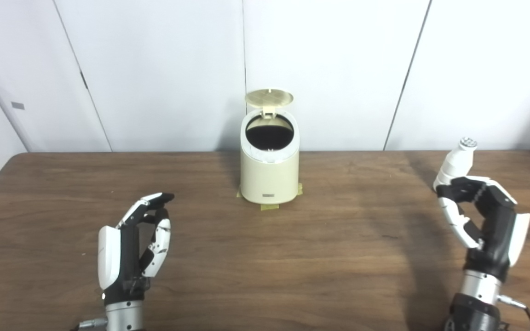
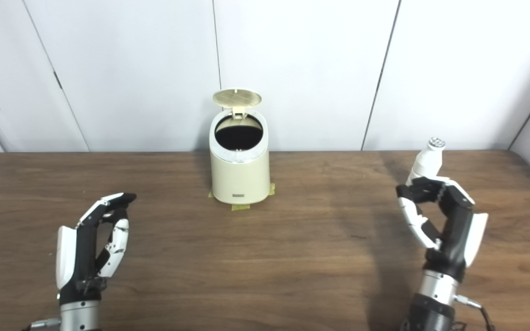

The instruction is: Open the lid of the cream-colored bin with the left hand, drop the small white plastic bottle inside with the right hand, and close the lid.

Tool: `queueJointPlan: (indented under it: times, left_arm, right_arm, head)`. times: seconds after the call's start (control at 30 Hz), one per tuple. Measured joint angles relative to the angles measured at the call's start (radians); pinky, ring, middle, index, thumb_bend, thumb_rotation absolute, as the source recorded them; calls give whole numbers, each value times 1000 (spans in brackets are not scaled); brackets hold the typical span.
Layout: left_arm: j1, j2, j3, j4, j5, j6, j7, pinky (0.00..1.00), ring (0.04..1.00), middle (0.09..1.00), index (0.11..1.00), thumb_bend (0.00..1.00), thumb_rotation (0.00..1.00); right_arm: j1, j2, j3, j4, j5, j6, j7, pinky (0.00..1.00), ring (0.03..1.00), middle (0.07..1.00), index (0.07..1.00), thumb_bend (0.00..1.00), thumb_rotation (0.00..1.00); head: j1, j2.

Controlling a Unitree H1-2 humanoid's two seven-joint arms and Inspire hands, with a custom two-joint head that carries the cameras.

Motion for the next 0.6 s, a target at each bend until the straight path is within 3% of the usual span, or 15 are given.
queueJointPlan:
  times: [0.13, 0.37, 0.4, 0.47, 0.57, 0.6]
  left_arm:
    - [0, 1, 1, 2, -6, -1, 2, 600, 705, 716, 704, 187, 724]
    - [-11, 3, 1, 18, -22, -33, 10, 594, 698, 708, 697, 175, 668]
    - [-11, 3, 1, 18, -22, -38, 11, 595, 698, 708, 697, 172, 663]
    - [-11, 3, 2, 18, -22, -39, 11, 594, 696, 707, 697, 171, 655]
    - [-11, 3, 3, 18, -22, -39, 11, 594, 696, 707, 696, 168, 653]
    - [-12, 3, 3, 18, -24, -39, 11, 594, 697, 707, 696, 163, 651]
  right_arm:
    - [-23, 0, -33, -20, -22, 36, -41, 361, 433, 482, 484, 511, 148]
    - [-36, 0, -70, -85, -58, 222, -67, 348, 429, 537, 491, 516, 144]
    - [-36, 0, -71, -91, -58, 251, -66, 361, 442, 553, 575, 633, 146]
    - [-36, 0, -71, -103, -57, 308, -57, 432, 533, 637, 700, 743, 167]
    - [-38, -9, -69, -122, -57, 391, -32, 550, 683, 790, 814, 759, 192]
    - [-41, -17, -64, -125, -60, 419, -16, 631, 758, 847, 874, 752, 246]
  head:
    - [-6, -2]
    - [-8, 0]
    - [-8, 0]
    - [-15, 5]
    - [-20, 5]
    - [-23, 5]
